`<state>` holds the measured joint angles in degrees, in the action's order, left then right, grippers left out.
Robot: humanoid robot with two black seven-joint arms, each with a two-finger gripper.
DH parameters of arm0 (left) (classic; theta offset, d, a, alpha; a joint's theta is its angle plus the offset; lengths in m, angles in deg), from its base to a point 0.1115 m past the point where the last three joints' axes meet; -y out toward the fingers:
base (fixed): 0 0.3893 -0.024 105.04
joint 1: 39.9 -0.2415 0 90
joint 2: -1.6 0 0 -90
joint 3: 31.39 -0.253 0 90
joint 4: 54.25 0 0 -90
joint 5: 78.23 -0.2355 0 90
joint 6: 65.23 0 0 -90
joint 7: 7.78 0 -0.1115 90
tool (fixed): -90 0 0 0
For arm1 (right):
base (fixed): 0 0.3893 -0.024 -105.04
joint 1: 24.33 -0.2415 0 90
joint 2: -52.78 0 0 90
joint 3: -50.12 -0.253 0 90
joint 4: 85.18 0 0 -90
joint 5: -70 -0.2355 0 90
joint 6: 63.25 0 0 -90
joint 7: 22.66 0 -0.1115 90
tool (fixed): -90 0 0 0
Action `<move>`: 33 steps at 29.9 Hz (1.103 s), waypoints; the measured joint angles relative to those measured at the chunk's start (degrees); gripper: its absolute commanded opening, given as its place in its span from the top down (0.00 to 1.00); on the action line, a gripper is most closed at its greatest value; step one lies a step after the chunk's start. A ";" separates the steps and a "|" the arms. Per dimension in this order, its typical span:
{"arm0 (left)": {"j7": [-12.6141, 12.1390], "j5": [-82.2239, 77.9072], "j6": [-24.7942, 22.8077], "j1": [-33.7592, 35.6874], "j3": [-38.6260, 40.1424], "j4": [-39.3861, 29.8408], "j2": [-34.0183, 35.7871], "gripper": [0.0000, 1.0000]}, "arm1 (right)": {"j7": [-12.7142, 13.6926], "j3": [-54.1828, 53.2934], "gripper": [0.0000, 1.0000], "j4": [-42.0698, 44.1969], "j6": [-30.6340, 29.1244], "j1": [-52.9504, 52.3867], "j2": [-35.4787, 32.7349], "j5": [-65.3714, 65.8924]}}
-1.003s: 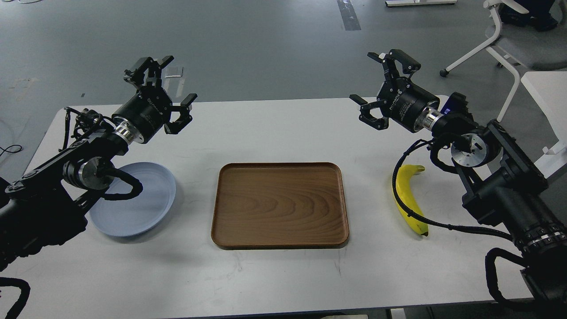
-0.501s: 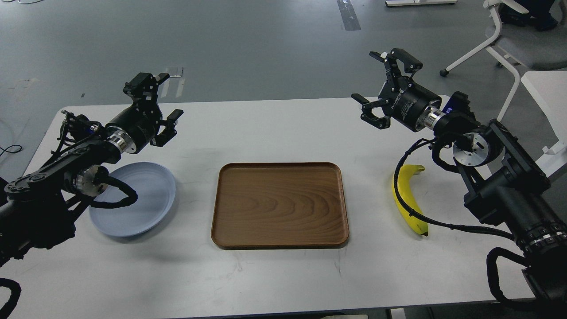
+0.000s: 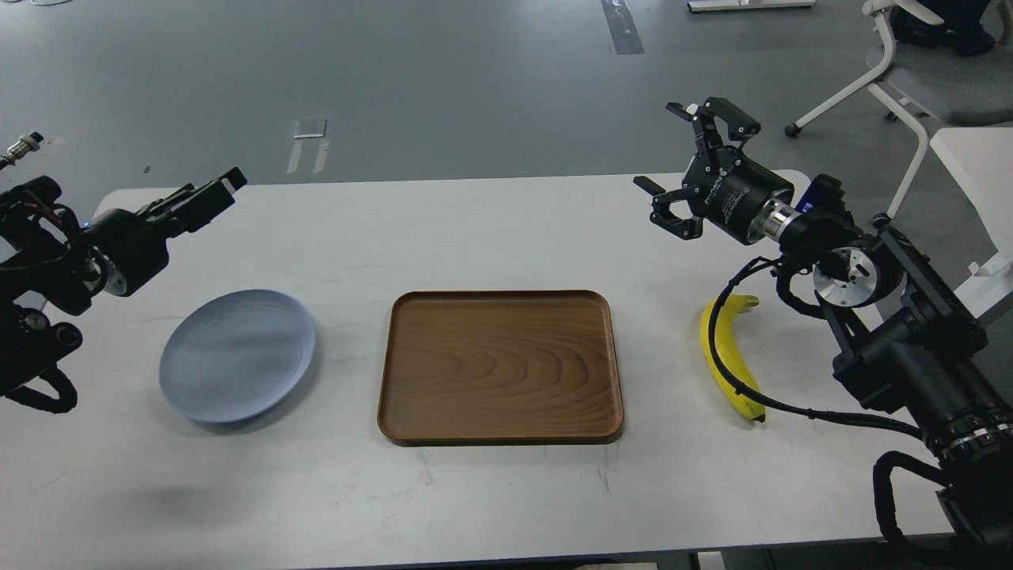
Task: Place banana on plate with both arms
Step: 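Lower the left gripper to the rim of the light blue plate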
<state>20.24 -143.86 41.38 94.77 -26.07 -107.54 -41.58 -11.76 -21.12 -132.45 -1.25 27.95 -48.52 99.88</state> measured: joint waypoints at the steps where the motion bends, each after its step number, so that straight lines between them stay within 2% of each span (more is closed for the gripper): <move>1: 0.00 -1.25 1.54 -0.66 -1.32 -0.14 0.21 0.03 | 0.00 -0.01 0.00 -0.05 0.00 0.01 -0.02 0.00; 8: 0.00 -4.71 5.33 -4.47 -5.60 0.53 0.50 0.05 | 0.00 -0.05 0.00 -0.31 0.00 0.34 0.03 0.00; 12: 0.00 -4.84 6.96 -7.57 -5.83 3.49 -0.06 0.06 | 0.00 -0.12 0.00 -0.66 0.00 0.74 0.06 0.00; 18: -0.02 -4.86 7.22 -9.87 -6.04 6.25 -0.58 0.08 | 0.00 -0.13 0.00 -0.72 0.00 0.88 -0.03 0.00; 23: -0.02 -4.80 7.19 -11.12 -6.47 7.14 -1.70 0.19 | 0.00 -0.02 0.00 -0.72 0.00 0.89 0.15 0.03; 31: -0.02 -4.77 6.95 -12.02 -6.63 12.88 -4.71 0.20 | 0.00 0.05 0.00 -0.72 0.00 0.89 0.17 0.09; 33: -0.02 -4.77 6.94 -12.33 -6.63 13.19 -4.85 0.22 | 0.00 0.09 0.00 -0.72 0.00 0.89 0.15 0.09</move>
<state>20.22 -148.63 48.32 82.44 -32.70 -94.35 -46.44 -11.76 -21.03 -133.17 -1.25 28.84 -48.37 99.97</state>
